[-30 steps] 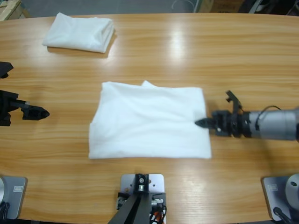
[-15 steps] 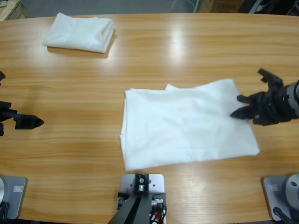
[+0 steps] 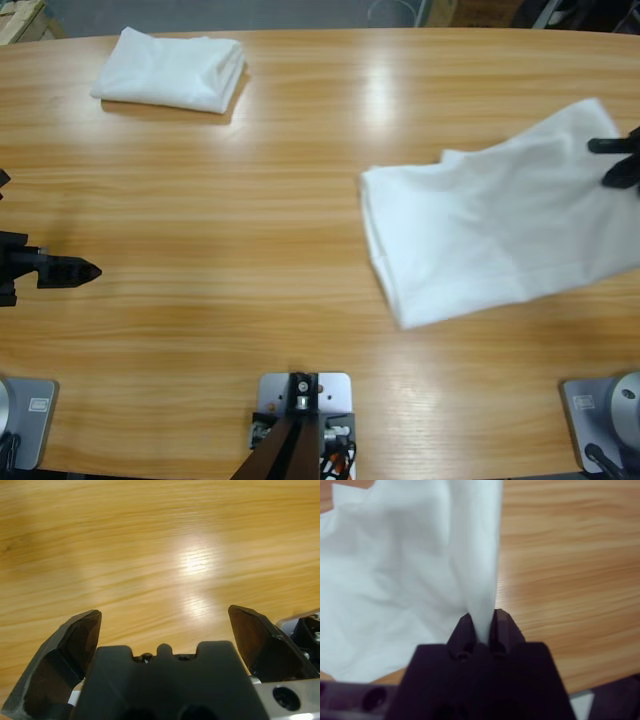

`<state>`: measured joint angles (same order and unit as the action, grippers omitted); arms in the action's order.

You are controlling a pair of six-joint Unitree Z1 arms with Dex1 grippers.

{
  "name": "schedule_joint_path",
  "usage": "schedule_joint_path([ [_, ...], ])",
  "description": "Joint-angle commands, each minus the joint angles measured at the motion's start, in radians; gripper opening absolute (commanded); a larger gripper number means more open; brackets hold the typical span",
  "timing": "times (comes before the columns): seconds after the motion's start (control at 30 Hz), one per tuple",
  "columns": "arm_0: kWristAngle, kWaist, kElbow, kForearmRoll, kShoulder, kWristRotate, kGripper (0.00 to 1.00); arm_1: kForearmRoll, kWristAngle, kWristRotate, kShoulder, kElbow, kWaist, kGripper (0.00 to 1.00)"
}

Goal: Fold clothes

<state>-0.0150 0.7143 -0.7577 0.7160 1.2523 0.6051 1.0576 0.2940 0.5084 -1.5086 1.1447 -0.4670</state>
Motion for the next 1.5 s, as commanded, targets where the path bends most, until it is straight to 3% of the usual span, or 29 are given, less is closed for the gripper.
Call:
schedule_joint_path([
  [0.03, 0.013, 0.007, 0.055, -0.053, -0.002, 0.012, 0.992, 0.216, 0.154, -0.01, -0.192, 0.191, -0.252, 0.0],
  [0.27, 0.013, 0.007, 0.086, -0.078, -0.005, 0.012, 0.996, 0.334, 0.185, 0.002, -0.399, 0.418, -0.423, 0.0],
  [0.53, 0.012, 0.007, 0.1, -0.099, 0.001, 0.012, 1.0, 0.323, 0.094, 0.094, -0.476, 0.434, -0.604, 0.0],
  [0.9, 0.013, 0.007, 0.126, -0.112, 0.002, 0.013, 0.996, 0.077, -0.111, 0.074, -0.505, 0.376, -0.629, 0.0],
  [1.5, 0.021, 0.007, 0.13, -0.112, -0.011, 0.012, 0.991, -0.175, -0.306, 0.057, -0.617, 0.31, -0.632, 0.0],
])
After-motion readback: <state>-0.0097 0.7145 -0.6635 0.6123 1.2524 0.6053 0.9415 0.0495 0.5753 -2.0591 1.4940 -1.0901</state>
